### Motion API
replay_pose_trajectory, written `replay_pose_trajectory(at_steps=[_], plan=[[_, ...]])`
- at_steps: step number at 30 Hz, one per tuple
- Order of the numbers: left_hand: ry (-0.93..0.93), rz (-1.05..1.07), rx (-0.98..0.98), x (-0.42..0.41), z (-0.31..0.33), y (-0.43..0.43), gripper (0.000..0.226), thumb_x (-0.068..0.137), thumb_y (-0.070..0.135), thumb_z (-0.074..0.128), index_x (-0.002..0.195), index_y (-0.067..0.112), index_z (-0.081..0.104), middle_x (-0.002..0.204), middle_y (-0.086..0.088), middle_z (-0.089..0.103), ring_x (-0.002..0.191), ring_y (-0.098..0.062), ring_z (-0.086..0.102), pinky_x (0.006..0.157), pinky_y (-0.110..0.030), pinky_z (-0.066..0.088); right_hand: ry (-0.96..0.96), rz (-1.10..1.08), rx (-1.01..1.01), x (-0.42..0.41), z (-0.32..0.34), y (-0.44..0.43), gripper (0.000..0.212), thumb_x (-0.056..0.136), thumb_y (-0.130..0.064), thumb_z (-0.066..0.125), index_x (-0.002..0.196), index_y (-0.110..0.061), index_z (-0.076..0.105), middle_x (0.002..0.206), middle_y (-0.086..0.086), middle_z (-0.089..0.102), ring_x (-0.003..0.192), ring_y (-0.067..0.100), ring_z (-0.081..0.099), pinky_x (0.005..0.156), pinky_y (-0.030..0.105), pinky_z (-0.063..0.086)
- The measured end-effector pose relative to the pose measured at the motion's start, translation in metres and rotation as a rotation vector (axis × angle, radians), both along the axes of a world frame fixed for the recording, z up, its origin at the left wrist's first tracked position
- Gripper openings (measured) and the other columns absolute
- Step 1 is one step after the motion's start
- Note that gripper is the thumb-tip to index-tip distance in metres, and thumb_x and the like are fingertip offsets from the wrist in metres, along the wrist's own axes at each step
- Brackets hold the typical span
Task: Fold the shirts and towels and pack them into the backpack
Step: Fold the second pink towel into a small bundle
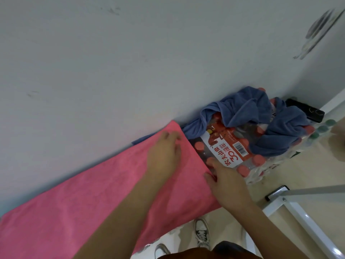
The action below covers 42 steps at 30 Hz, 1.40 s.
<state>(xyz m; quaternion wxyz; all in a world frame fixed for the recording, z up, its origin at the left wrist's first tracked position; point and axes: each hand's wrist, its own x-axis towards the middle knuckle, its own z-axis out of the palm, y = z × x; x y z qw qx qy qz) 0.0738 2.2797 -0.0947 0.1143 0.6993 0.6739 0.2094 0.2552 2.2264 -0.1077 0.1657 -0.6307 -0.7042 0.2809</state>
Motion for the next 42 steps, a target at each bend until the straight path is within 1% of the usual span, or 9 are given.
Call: replay_pose_trajectory(at_steps=[6,11,14,17,23,27,30,36,42], plan=[[-0.486,-0.043,-0.292,0.042,-0.005,-0.065,0.021,0.095,0.022,0.05,0.111,0.029,0.063,0.084,0.013,0.064,0.077,-0.008,0.058,0.075,-0.03,0.049,0.282,0.038,-0.199,0.005,0.005,0.013,0.01,0.084,-0.02,0.064,0.094,-0.024,0.064,0.076,-0.006,0.064,0.075,0.008,0.062,0.072,0.031,0.052],[-0.445,0.011,-0.253,0.052,-0.002,-0.07,0.018,0.096,0.025,0.049,0.096,0.022,0.067,0.082,0.009,0.067,0.072,-0.008,0.059,0.069,-0.031,0.046,0.421,0.053,-0.29,0.006,0.02,0.015,0.031,0.082,0.001,0.057,0.086,-0.028,0.068,0.078,-0.001,0.071,0.077,0.017,0.066,0.074,0.038,0.054],[-0.422,0.108,-0.267,0.052,-0.001,-0.068,0.016,0.092,0.03,0.054,0.079,0.024,0.06,0.067,0.01,0.06,0.061,-0.004,0.054,0.055,-0.016,0.039,0.575,0.046,-0.436,0.006,0.025,0.014,0.036,0.089,0.005,0.051,0.108,-0.023,0.063,0.081,0.0,0.071,0.07,0.006,0.067,0.067,0.024,0.055],[-0.337,0.147,-0.256,0.053,-0.003,-0.071,0.007,0.083,0.023,0.059,0.076,0.023,0.06,0.064,0.012,0.056,0.059,-0.005,0.051,0.053,-0.014,0.033,0.363,0.074,-0.401,0.014,0.028,0.021,0.035,0.091,-0.004,0.051,0.119,-0.025,0.057,0.095,-0.003,0.066,0.074,0.0,0.064,0.061,0.018,0.049],[-0.175,0.037,-0.187,0.059,-0.006,-0.075,0.021,0.082,0.018,0.043,0.096,0.018,0.057,0.075,-0.001,0.064,0.06,-0.015,0.049,0.047,-0.024,0.026,0.005,0.081,0.042,-0.013,0.051,0.094,0.02,0.091,-0.028,0.054,0.085,-0.013,0.065,0.085,0.003,0.067,0.08,0.021,0.062,0.071,0.035,0.05],[-0.178,0.065,-0.12,0.064,-0.015,-0.076,0.038,0.081,0.021,0.037,0.109,0.015,0.062,0.078,-0.004,0.07,0.063,-0.023,0.063,0.054,-0.029,0.045,-0.193,0.208,-0.028,-0.054,0.04,0.134,0.043,0.091,-0.048,0.049,0.063,-0.016,0.046,0.066,0.001,0.05,0.064,0.023,0.051,0.051,0.031,0.035],[-0.176,0.109,-0.111,0.065,-0.018,-0.08,0.029,0.087,0.017,0.047,0.11,0.018,0.064,0.085,-0.002,0.072,0.071,-0.022,0.067,0.063,-0.032,0.052,-0.226,0.218,-0.004,-0.069,0.029,0.143,0.028,0.088,-0.032,0.054,0.072,-0.011,0.061,0.07,0.004,0.055,0.07,0.025,0.058,0.05,0.025,0.035],[-0.478,-0.049,-0.269,0.061,0.0,-0.1,0.059,0.076,0.007,0.049,0.132,0.025,0.044,0.095,-0.004,0.061,0.079,-0.017,0.057,0.066,-0.028,0.047,0.266,0.004,-0.1,-0.071,0.01,0.158,0.015,0.079,-0.012,0.065,0.066,-0.006,0.067,0.063,0.01,0.055,0.063,0.018,0.05,0.059,0.029,0.037],[-0.367,-0.079,-0.353,0.055,0.001,-0.116,0.036,0.084,0.004,0.053,0.11,0.022,0.07,0.108,0.001,0.061,0.094,-0.018,0.059,0.081,-0.028,0.047,0.48,-0.162,-0.276,-0.071,0.02,0.157,0.02,0.082,-0.004,0.066,0.063,-0.005,0.059,0.056,0.006,0.046,0.034,0.01,0.035,0.034,0.014,0.023]])
